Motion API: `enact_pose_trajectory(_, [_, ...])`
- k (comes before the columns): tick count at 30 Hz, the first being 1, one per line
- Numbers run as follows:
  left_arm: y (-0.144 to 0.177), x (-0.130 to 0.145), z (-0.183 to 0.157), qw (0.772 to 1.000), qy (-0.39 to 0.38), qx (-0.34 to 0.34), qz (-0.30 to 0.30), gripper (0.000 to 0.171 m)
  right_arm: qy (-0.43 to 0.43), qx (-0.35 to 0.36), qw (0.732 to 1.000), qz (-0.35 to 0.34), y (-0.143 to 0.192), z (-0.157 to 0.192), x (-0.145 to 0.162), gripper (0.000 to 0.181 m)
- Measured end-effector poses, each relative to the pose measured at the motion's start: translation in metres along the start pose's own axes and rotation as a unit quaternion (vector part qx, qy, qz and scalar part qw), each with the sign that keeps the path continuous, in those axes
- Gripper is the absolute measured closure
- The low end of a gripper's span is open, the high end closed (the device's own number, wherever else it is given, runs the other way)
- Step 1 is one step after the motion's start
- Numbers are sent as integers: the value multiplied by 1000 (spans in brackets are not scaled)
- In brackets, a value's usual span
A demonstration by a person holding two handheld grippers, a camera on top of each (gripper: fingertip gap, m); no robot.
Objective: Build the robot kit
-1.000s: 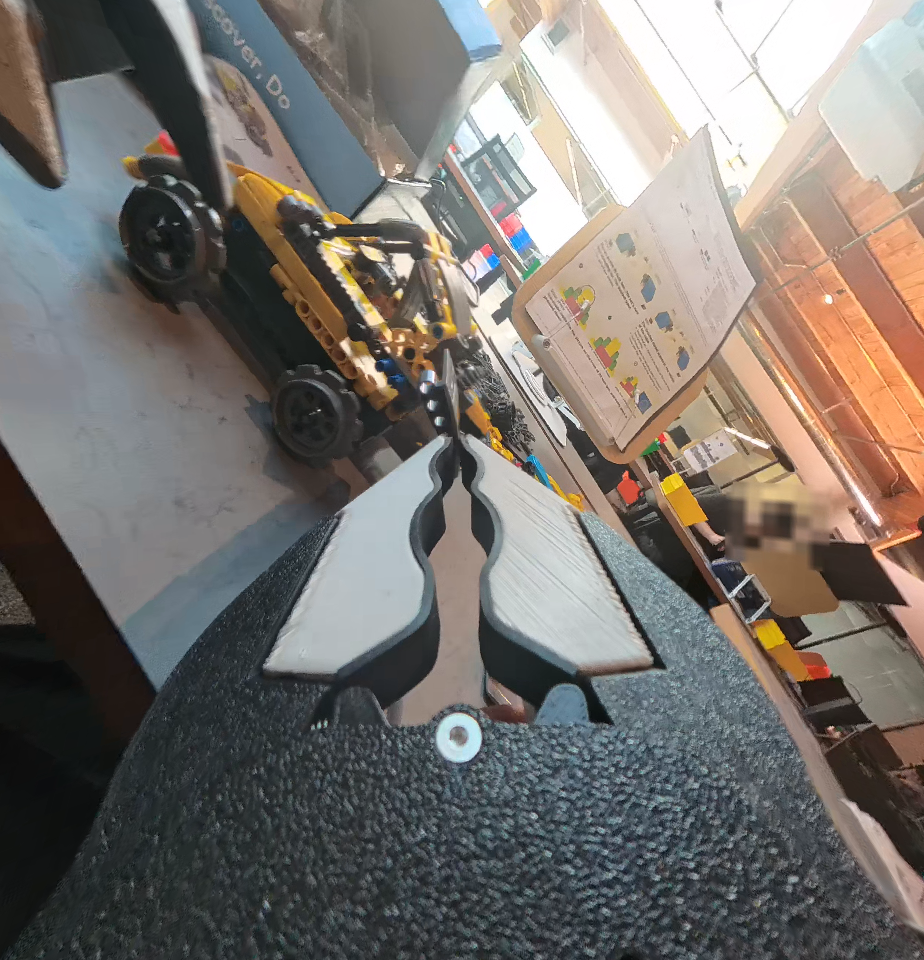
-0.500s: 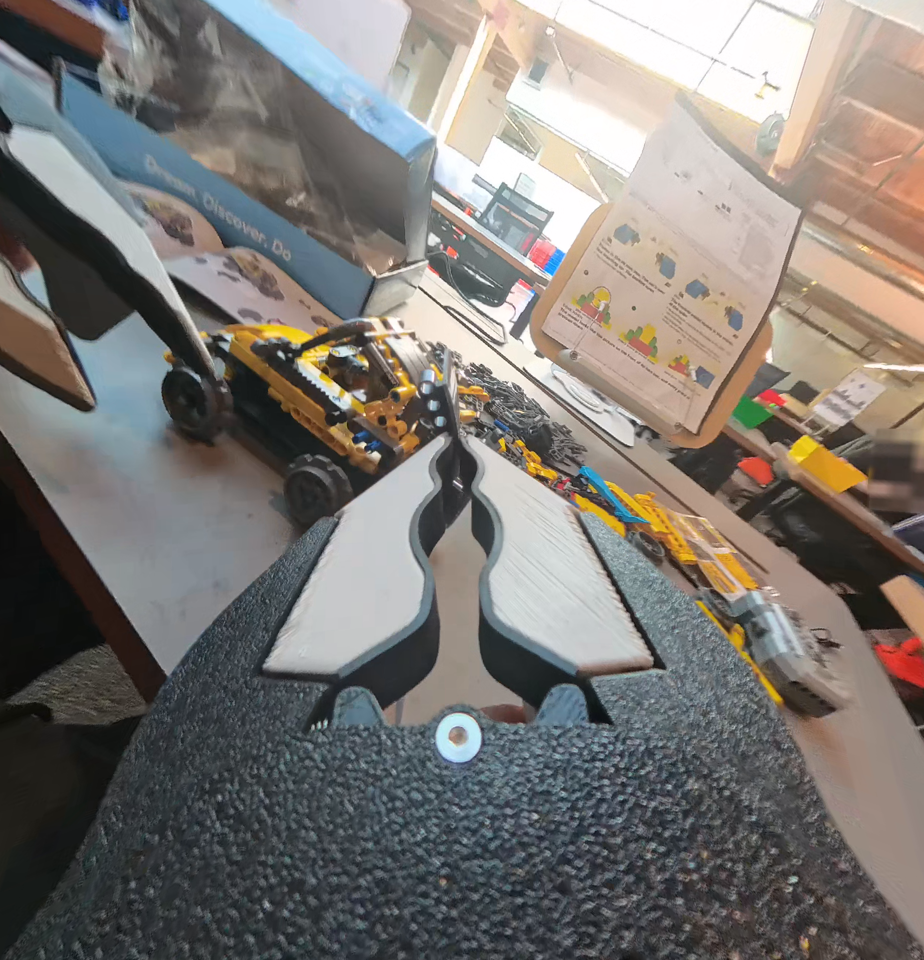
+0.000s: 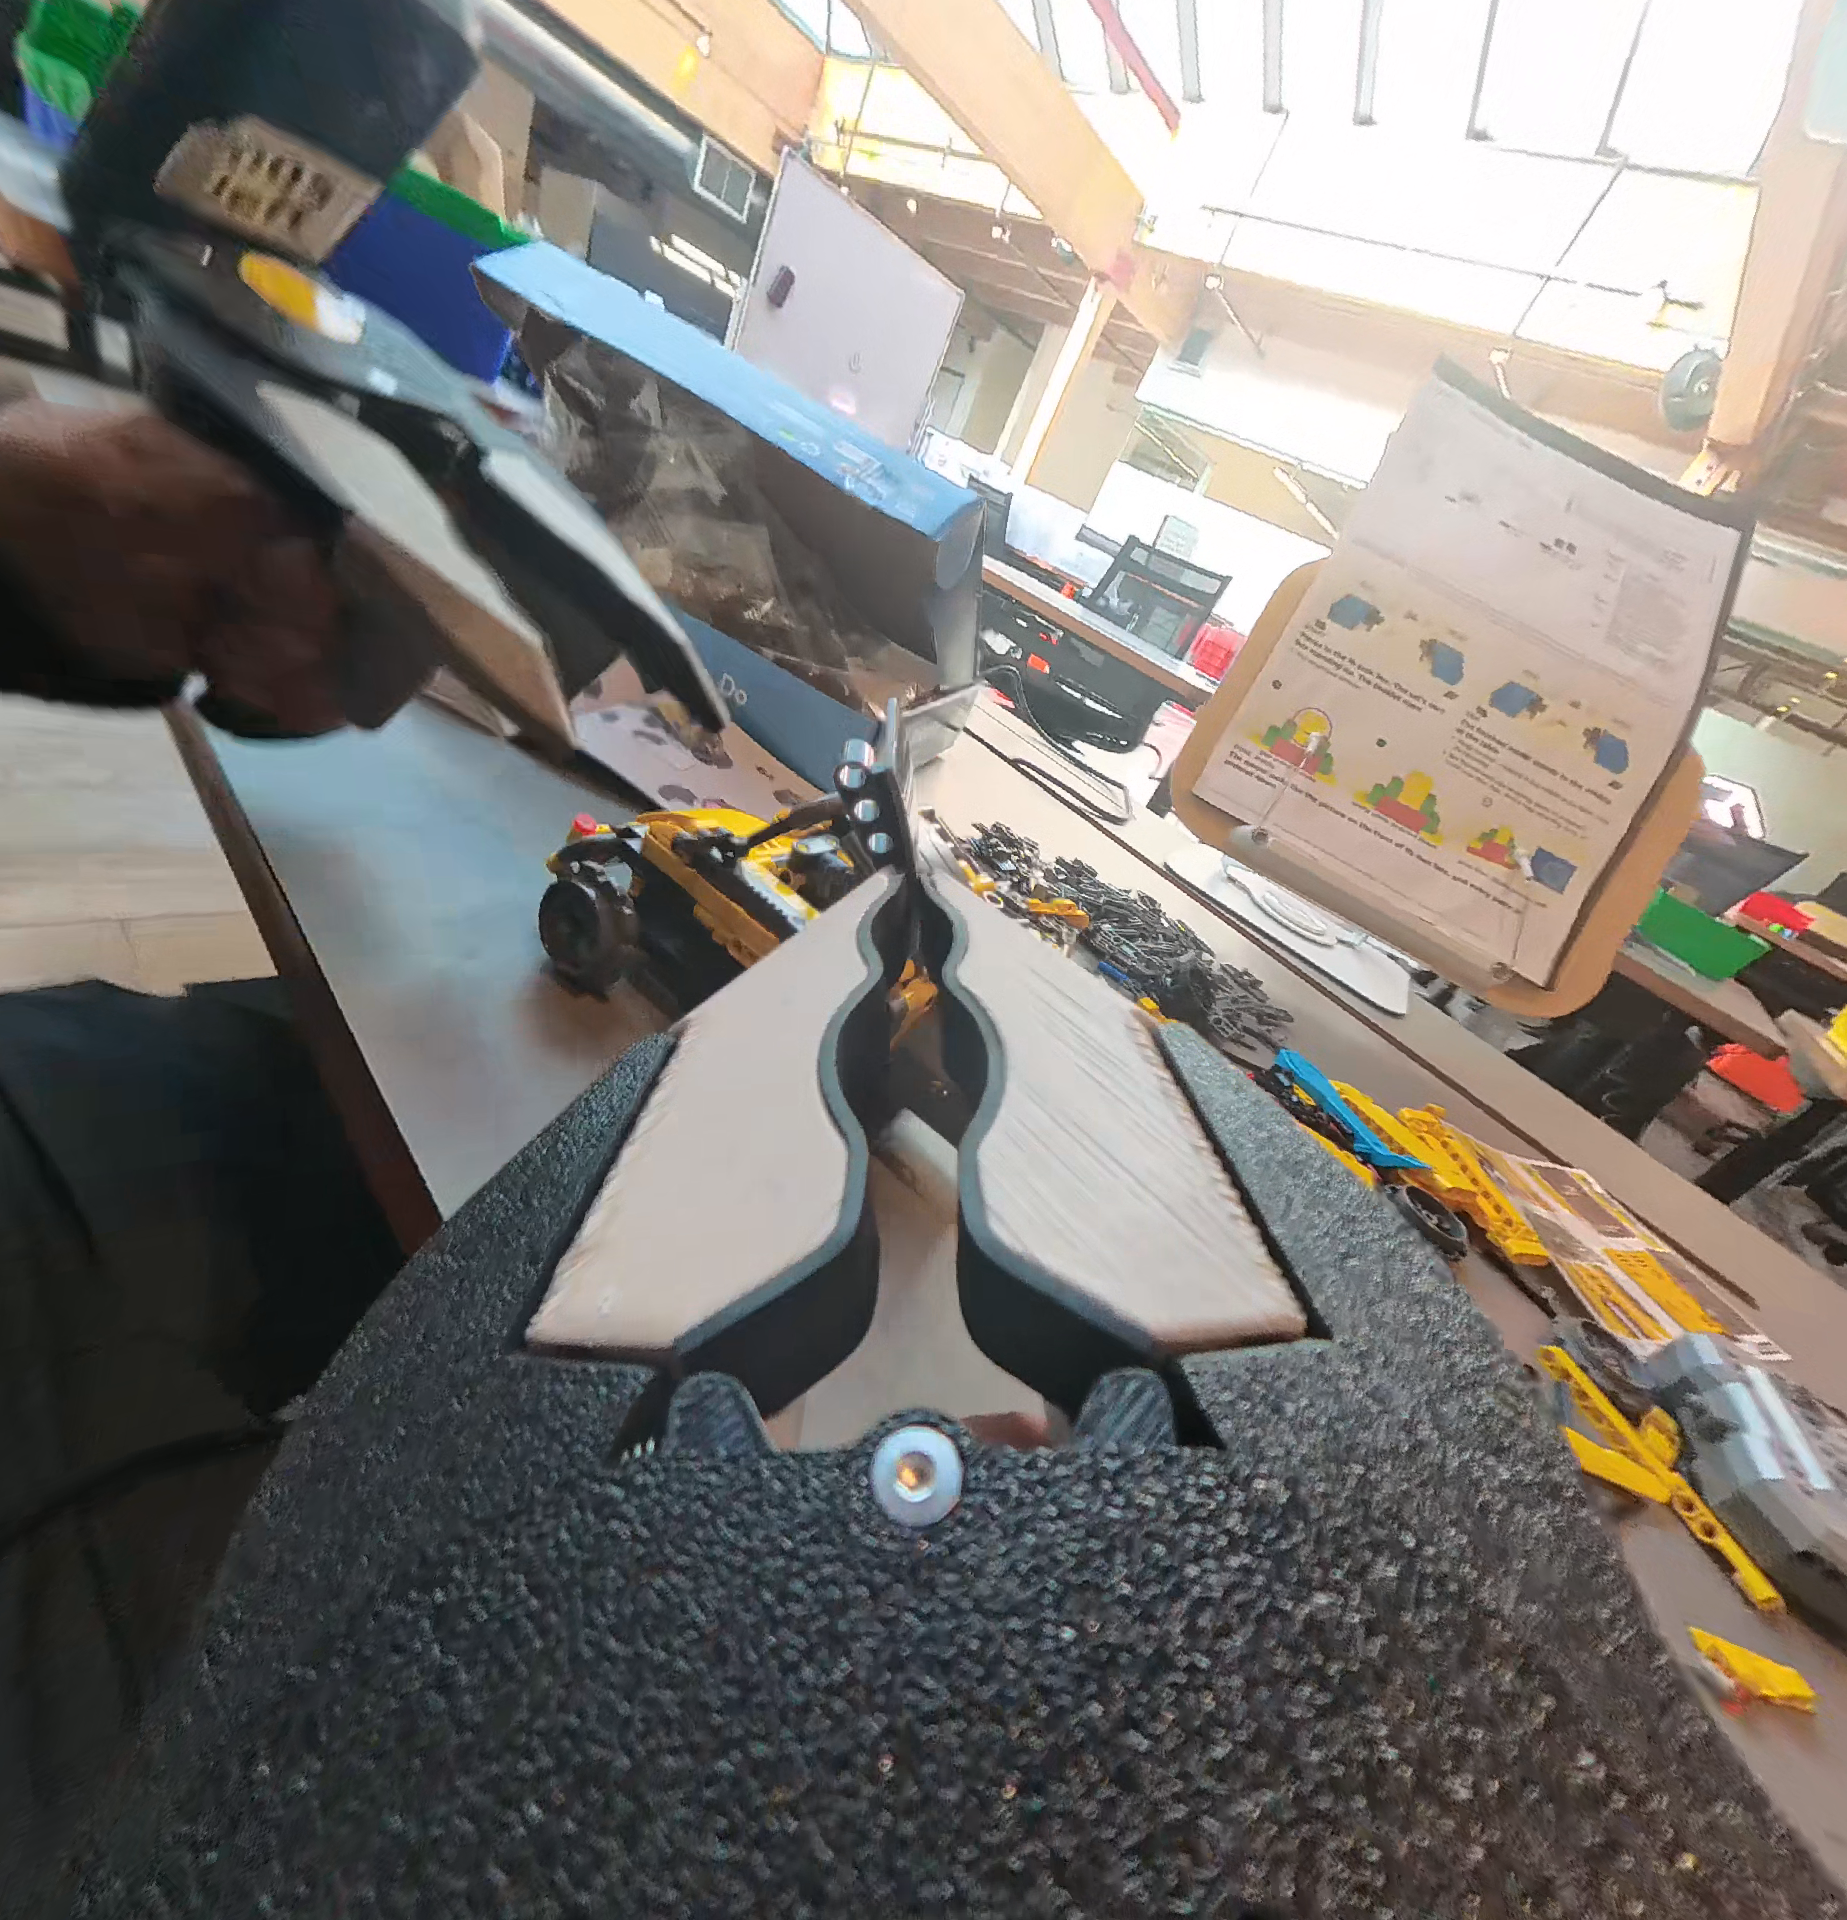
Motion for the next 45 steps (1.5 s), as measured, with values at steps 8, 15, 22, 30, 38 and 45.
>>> enact_pose_trajectory(8, [-32,-4,42,995,-21,-7,100,95,221,62,966,120,-20,18,20,181])
enact_pose_trajectory(15, [-48,-6,50,989,-12,88,119,86,412,125,887,165,-35,27,38,181])
enact_pose_trajectory(22, [-61,-1,60,977,-78,101,168,75,388,161,898,128,-31,21,35,181])
enact_pose_trajectory(30, [-80,15,58,968,-42,118,218,90,378,169,902,119,-36,22,38,181])
enact_pose_trajectory(38, [-81,15,53,975,-23,97,198,91,383,160,899,139,-38,23,50,181])
enact_pose_trajectory(45, [-82,14,52,978,-18,96,183,91,381,146,900,151,-41,19,58,181])
Point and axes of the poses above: each gripper's, where its closed fingertips meet, y back along the fingers, x out of its underside, z = x × y across the jaws, the point moved 3 cm from there along y, back along the fingers, and after that the axes turned 2 degrees about z, right-handed, at the moved point
